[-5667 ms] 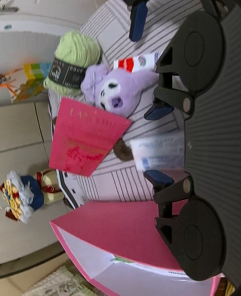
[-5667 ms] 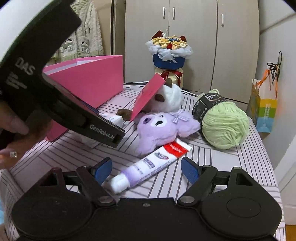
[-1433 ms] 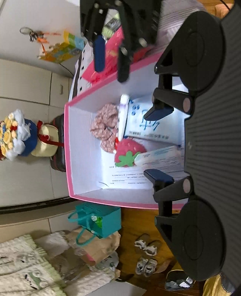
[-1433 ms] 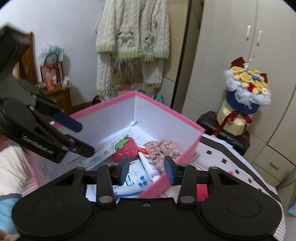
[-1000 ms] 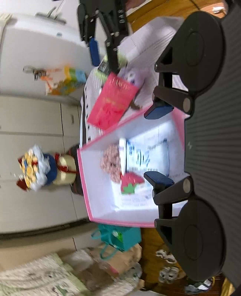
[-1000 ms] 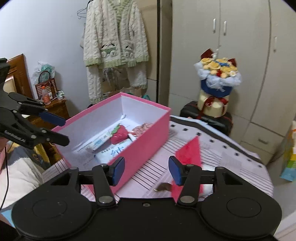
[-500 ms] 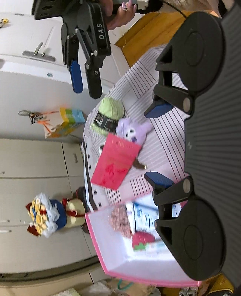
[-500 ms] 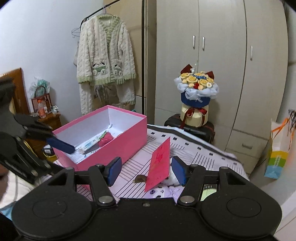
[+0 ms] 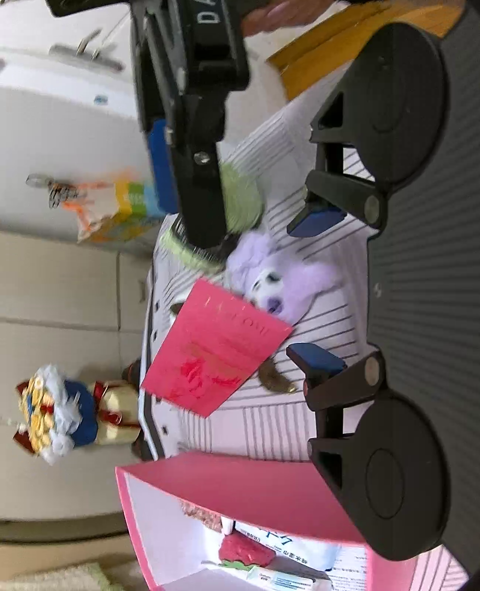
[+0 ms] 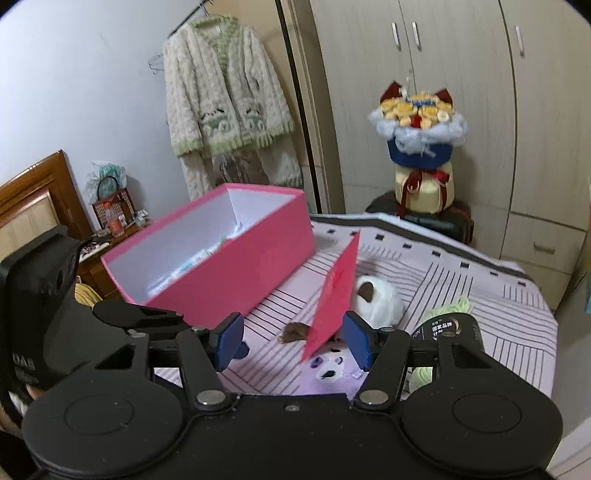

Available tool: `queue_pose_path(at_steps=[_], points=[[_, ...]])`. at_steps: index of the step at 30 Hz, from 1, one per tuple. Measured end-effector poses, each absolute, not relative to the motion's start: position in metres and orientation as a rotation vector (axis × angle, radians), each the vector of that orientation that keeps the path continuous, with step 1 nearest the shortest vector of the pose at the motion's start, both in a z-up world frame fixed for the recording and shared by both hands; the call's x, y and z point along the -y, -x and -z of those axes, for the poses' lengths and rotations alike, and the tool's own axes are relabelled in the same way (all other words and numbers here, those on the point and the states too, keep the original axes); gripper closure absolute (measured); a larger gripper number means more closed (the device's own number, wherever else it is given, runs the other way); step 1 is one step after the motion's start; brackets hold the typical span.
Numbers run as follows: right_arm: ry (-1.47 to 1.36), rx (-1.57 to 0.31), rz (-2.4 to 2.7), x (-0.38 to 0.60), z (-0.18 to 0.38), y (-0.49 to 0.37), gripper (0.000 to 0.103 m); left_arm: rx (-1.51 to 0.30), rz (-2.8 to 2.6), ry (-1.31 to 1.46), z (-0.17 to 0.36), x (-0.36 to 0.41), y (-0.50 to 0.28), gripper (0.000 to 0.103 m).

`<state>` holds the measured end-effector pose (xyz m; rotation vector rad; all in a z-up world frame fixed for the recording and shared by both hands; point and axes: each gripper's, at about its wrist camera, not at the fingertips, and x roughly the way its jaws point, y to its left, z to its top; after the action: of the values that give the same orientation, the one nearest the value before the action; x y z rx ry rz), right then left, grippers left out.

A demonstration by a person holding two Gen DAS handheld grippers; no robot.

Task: Organize soft objects
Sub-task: 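Lower the left tool onto the red envelope and grasp it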

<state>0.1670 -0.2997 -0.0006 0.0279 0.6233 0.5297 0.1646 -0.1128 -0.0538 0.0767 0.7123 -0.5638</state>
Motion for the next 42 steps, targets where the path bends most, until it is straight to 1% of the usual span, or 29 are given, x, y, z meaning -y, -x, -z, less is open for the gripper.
queue_pose_path(at_steps=[1,3,7,13,14,15,16,17,21,26,29,31,37,42], points=[[-0.033,-0.633,-0.527,0.301,0.005,-0.174,0.039,-0.698,0.542,-0.058,0.058,0.114,-0.169,0.041],[-0.039,-0.65,-0.517,0.304,0.014,-0.186,0.046,-0.675,0.516,-0.034,0.064,0.115,-0.177,0.041],[-0.051,-0.676,-0.508,0.303,0.026,-0.208,0.052,-0.62,0.461,-0.006,0.072,0.117,-0.19,0.041],[-0.055,-0.716,-0.505,0.295,0.043,-0.232,0.062,-0.618,0.446,0.032,0.08,0.116,-0.197,0.04],[-0.049,-0.715,-0.501,0.293,0.044,-0.234,0.067,-0.624,0.455,0.034,0.081,0.117,-0.199,0.04],[-0.048,-0.714,-0.498,0.293,0.046,-0.237,0.08,-0.627,0.459,0.043,0.081,0.116,-0.201,0.04],[-0.051,-0.716,-0.498,0.293,0.047,-0.238,0.088,-0.628,0.461,0.052,0.081,0.115,-0.202,0.04],[-0.059,-0.72,-0.495,0.294,0.049,-0.241,0.093,-0.63,0.467,0.064,0.081,0.114,-0.203,0.04],[-0.07,-0.694,-0.493,0.299,0.048,-0.235,0.096,-0.655,0.507,0.138,0.079,0.103,-0.202,0.039],[-0.14,-0.651,-0.454,0.317,0.04,-0.21,0.097,-0.704,0.559,0.245,0.078,0.087,-0.201,0.039],[-0.184,-0.644,-0.416,0.327,0.041,-0.194,0.097,-0.725,0.569,0.295,0.08,0.085,-0.203,0.034],[-0.222,-0.658,-0.393,0.333,0.046,-0.186,0.097,-0.737,0.56,0.313,0.083,0.088,-0.206,0.029],[-0.404,-0.682,-0.342,0.342,0.075,-0.171,0.097,-0.794,0.545,0.342,0.097,0.1,-0.22,0.029],[-0.417,-0.658,-0.298,0.339,0.09,-0.158,0.095,-0.796,0.516,0.339,0.1,0.104,-0.219,0.029]])
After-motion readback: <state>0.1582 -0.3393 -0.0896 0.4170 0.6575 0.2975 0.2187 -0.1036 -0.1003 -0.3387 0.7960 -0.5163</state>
